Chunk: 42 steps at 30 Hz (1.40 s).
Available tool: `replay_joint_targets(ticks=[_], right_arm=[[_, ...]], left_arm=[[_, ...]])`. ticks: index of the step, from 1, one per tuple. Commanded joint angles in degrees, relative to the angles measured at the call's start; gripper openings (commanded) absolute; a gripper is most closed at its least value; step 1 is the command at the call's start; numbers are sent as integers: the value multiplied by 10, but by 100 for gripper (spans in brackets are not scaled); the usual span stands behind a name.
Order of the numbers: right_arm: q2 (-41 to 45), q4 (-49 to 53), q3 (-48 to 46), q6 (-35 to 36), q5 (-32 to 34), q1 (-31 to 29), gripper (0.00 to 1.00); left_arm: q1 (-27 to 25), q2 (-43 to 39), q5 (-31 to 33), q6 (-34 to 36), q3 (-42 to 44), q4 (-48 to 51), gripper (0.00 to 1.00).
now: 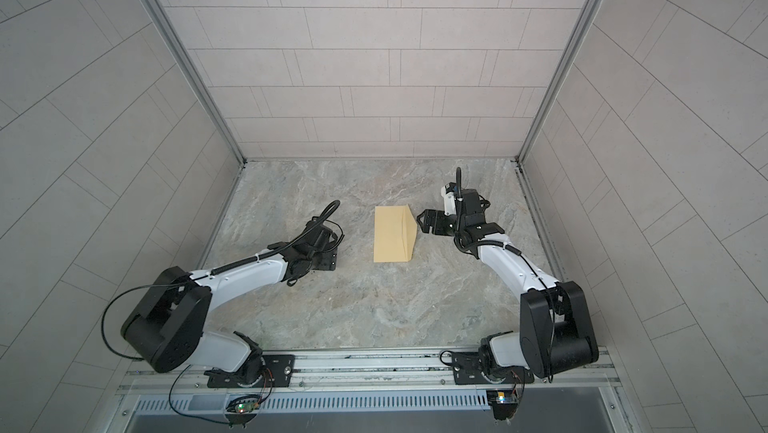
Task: Place the letter into the envelope and seal it
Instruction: 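Lower the left gripper onto the blue glue stick and grasp it upright, then lift the glue stick with the left gripper while the right reaches for it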
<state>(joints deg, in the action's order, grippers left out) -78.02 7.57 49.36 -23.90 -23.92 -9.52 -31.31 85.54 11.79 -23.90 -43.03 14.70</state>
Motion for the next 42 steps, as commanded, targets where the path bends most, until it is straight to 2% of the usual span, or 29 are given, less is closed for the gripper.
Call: replay_joint_targets(ticks=[1, 4, 14, 19, 20, 22, 28, 32, 35, 39, 42], right_arm=[[-1, 9, 6, 10, -20, 4, 95], [-6, 7, 6, 11, -21, 5, 95], [-18, 7, 12, 11, -31, 6, 95], [-15, 11, 10, 13, -31, 6, 95], [-13, 13, 10, 13, -31, 7, 95], [-10, 13, 10, 10, -33, 7, 95], [14, 28, 19, 11, -59, 7, 95], [43, 51, 41, 11, -101, 4, 95], [66, 90, 75, 15, -126, -13, 95], [91, 179, 143, 49, -134, -61, 95], [100, 236, 187, 75, -125, -110, 95]], left_arm=[[5, 24, 7, -1, -23, 31, 77], [10, 35, 7, 2, -27, 23, 69], [23, 72, -27, 5, -32, 1, 51], [23, 86, -42, 8, -33, -3, 31], [23, 86, -48, 9, -33, -7, 24], [23, 82, -60, 12, -34, -14, 15], [21, 15, -120, 50, -33, -57, 4], [9, -66, -206, 91, 7, -164, 2], [-20, -125, -226, 129, 63, -281, 0], [-60, -176, -242, 209, 129, -423, 0], [-68, -177, -288, 242, 188, -583, 0]])
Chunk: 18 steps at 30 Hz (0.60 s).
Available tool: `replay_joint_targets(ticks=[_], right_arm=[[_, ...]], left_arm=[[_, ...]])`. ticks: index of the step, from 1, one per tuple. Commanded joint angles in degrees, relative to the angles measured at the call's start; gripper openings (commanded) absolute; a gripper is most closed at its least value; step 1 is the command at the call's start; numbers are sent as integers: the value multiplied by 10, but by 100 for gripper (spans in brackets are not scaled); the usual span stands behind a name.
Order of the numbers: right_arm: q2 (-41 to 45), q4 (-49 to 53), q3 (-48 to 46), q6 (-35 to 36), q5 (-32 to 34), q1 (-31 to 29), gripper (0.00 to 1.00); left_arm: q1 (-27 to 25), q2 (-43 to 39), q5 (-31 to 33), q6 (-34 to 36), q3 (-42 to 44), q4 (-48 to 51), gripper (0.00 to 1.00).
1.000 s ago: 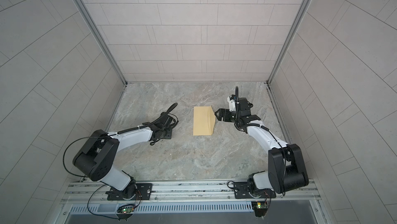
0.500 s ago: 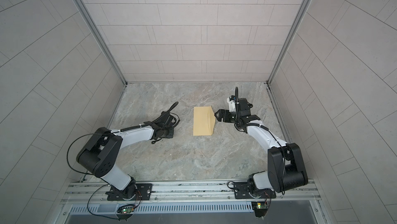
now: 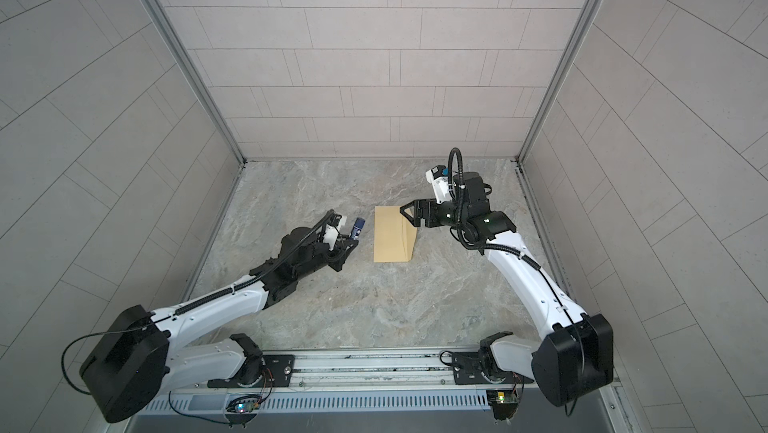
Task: Place the letter into the envelope and seal it
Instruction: 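Lift the glue stick with the left gripper while the right reaches for it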
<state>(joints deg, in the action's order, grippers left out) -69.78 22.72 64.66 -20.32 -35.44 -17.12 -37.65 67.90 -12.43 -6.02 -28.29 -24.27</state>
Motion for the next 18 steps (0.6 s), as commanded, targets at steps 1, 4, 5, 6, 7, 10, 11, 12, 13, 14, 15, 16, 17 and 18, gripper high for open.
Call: replay_joint_targets(ticks=[1, 4, 5, 6, 7, 10, 11, 12, 13, 14, 15, 16, 17, 18], right_arm=[[15, 102, 48, 47, -6, -47, 95], [-1, 163, 87, 74, 20, -86, 95], [-8, 181, 100, 81, 33, -101, 95], [-17, 199, 111, 88, 46, -117, 95], [-23, 211, 120, 94, 57, -129, 95], [-42, 226, 132, 99, 68, -159, 94], [-46, 222, 130, 94, 72, -165, 93], [-50, 217, 129, 90, 76, -168, 91], [-53, 211, 128, 85, 79, -171, 90], [-57, 204, 128, 81, 78, -174, 88], [-61, 196, 130, 76, 78, -177, 87], [-64, 186, 131, 72, 77, -180, 85], [-68, 175, 131, 67, 75, -184, 83], [-72, 167, 133, 64, 72, -186, 82]], left_arm=[[-5, 4, -58, 67, 57, -243, 0], [-8, 25, -81, 74, 76, -331, 0], [-9, 31, -97, 78, 71, -332, 0], [-10, 35, -106, 82, 66, -330, 0], [-14, 39, -109, 84, 63, -333, 0], [-24, 44, -107, 95, 62, -345, 0], [-26, 43, -106, 101, 61, -341, 0], [-27, 40, -106, 107, 59, -332, 0], [-29, 36, -104, 116, 58, -320, 0], [-31, 31, -103, 122, 57, -307, 0], [-33, 29, -103, 127, 57, -300, 0], [-35, 25, -103, 131, 57, -295, 0], [-37, 23, -100, 133, 57, -293, 0], [-37, 22, -100, 134, 57, -292, 0]])
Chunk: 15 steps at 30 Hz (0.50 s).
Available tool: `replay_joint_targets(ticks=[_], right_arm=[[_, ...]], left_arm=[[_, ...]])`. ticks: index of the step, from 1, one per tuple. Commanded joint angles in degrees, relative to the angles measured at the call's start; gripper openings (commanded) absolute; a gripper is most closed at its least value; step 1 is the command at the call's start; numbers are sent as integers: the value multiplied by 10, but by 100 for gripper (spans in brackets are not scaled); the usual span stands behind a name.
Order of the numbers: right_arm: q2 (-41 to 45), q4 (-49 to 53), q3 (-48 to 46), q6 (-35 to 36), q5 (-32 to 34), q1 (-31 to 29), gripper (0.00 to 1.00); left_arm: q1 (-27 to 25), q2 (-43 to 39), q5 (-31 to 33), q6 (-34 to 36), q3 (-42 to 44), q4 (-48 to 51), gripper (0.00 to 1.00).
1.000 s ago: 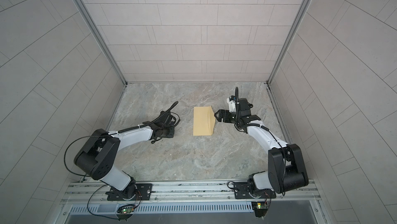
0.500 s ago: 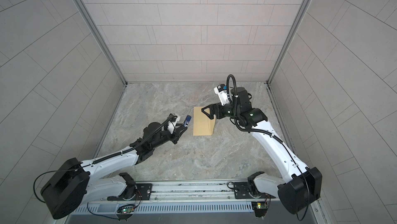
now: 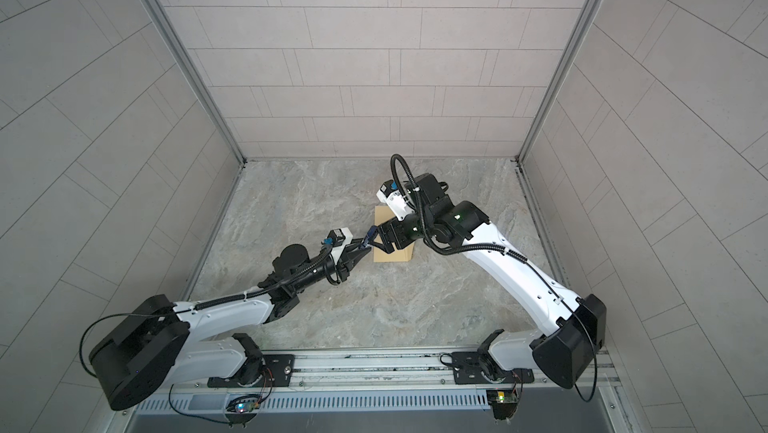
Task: Place the letter into the envelope and seal it
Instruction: 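Lift the glue stick with the left gripper while the right reaches for it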
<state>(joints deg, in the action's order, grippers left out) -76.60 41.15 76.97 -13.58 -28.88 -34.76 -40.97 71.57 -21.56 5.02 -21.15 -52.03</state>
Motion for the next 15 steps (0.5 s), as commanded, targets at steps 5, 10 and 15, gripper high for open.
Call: replay_joint_targets(ticks=[5, 10, 15], right_arm=[[-38, -20, 29, -6, -2, -20, 73], [-54, -25, 31, -7, -15, -22, 59], [-54, -38, 23, -9, -21, -25, 35]], left_arm=[[-6, -32, -4, 29, -14, -2, 0], [-7, -44, -2, 32, -17, 15, 0], [-8, -48, -2, 36, -19, 25, 2]])
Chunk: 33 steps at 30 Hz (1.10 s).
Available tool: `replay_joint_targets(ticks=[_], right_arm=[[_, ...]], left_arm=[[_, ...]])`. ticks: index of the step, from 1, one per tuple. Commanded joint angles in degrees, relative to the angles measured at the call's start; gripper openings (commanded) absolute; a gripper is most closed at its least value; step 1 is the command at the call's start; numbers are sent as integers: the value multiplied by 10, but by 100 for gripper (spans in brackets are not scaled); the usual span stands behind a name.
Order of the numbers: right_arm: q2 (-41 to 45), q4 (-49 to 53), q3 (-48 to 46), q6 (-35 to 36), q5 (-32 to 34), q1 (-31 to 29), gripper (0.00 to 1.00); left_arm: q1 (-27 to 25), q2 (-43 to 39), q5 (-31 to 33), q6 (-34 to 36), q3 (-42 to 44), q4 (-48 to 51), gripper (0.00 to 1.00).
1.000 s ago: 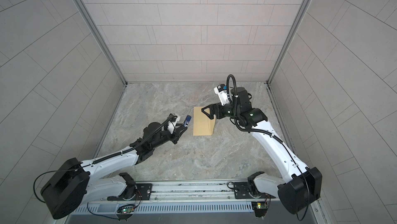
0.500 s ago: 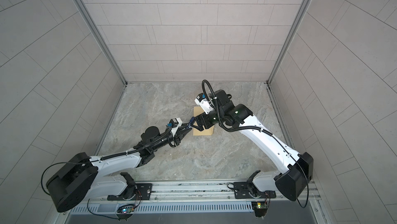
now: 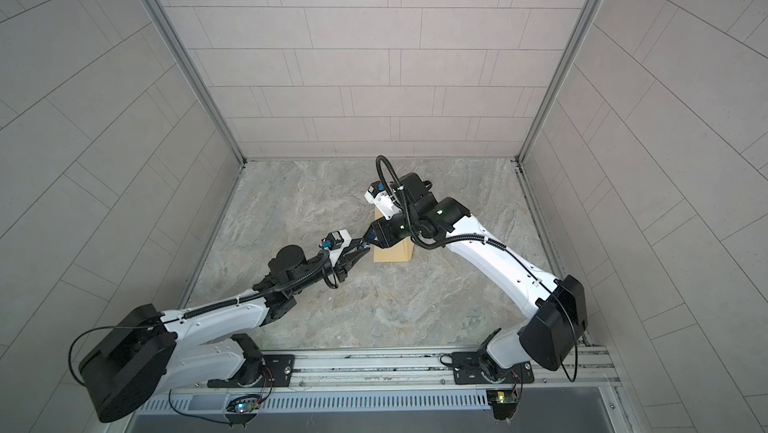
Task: Place the letter into the envelope and seal it
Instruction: 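Lift the glue stick with the left gripper while the right reaches for it, then grasp the glue stick cap end with the right gripper beside the left gripper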
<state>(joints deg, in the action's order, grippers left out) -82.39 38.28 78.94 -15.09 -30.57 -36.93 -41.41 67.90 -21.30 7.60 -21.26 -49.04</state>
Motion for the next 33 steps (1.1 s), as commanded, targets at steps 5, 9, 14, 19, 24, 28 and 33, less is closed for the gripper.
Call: replay_joint_targets(ticks=[5, 9, 14, 19, 24, 28, 33], right_arm=[[-1, -10, 4, 9, -5, -3, 16], [-2, -2, 4, 19, -2, -4, 2], [5, 5, 1, 30, 3, -6, 0], [13, 0, 3, 33, 14, -14, 0], [13, -2, 3, 31, 20, -21, 0], [15, -7, 3, 30, 24, -23, 0], [19, -7, 4, 30, 28, -25, 0]], left_arm=[[-5, -13, -7, 9, -21, 6, 17], [-5, -20, 0, -2, -22, 8, 39], [-5, -25, 0, -26, -30, 6, 63], [-5, -22, -8, -28, -41, 19, 67], [-5, -13, -16, -29, -47, 23, 62], [-5, -10, -20, -28, -52, 36, 58], [-5, -3, -11, -23, -55, 55, 56]])
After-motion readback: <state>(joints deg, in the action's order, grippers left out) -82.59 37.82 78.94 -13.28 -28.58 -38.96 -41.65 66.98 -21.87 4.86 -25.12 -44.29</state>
